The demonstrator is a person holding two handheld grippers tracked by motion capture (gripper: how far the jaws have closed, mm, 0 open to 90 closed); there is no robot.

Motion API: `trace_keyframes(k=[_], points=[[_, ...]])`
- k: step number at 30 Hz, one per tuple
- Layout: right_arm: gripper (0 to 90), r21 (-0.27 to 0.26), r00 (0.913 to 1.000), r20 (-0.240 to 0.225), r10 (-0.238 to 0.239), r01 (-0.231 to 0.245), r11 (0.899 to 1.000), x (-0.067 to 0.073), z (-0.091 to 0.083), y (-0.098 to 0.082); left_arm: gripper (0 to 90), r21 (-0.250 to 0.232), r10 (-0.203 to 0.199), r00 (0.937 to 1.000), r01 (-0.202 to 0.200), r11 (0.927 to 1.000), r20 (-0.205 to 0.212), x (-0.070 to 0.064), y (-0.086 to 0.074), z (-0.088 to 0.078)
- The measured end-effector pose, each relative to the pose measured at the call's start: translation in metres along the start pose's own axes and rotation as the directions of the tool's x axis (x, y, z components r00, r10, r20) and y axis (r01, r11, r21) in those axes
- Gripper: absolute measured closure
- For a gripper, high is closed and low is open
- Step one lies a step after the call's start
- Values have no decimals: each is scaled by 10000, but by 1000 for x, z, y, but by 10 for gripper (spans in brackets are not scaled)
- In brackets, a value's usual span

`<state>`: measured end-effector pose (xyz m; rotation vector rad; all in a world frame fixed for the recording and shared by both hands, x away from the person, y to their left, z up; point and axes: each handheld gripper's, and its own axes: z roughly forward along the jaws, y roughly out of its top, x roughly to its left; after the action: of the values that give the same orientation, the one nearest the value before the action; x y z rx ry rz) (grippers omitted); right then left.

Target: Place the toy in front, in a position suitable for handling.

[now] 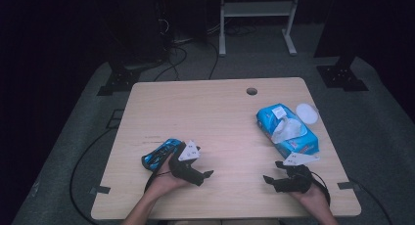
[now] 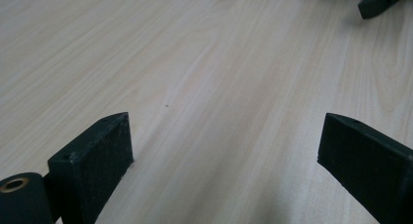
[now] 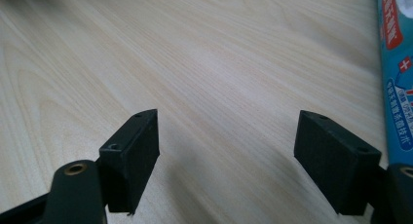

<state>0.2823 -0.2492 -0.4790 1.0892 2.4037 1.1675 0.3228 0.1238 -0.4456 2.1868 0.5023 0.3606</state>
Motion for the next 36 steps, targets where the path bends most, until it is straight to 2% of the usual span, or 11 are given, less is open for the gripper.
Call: trace_keyframes(k=[2,6,12,20,25,29,36], points=[[237,-30,10000,3,-29,29,10000,0,0,0,53,-137,-194,9998,193,9997,-69,4,-1,-4],[237,-10,10000,10,-62,62,10000,1,-1,0,52,-47,-149,9986,146,9999,-501,14,-2,-15],[237,7,10000,-17,-98,98,10000,4,-1,1,52,-269,-608,9937,585,9979,-936,30,-8,-32],[237,44,10000,-35,-89,89,10000,3,0,2,52,-134,-942,9845,932,9956,-1480,51,-19,-49],[237,67,9999,-55,-97,97,9999,3,0,1,52,-50,-1199,9757,1211,9926,-1835,65,-29,-58],[237,82,9999,-70,-143,144,9999,4,0,1,53,104,-1428,9678,1481,9889,-2072,74,-38,-61],[237,129,9998,-92,-162,163,9998,6,1,1,53,647,-1647,9599,1836,9809,-2269,82,-49,-59]])
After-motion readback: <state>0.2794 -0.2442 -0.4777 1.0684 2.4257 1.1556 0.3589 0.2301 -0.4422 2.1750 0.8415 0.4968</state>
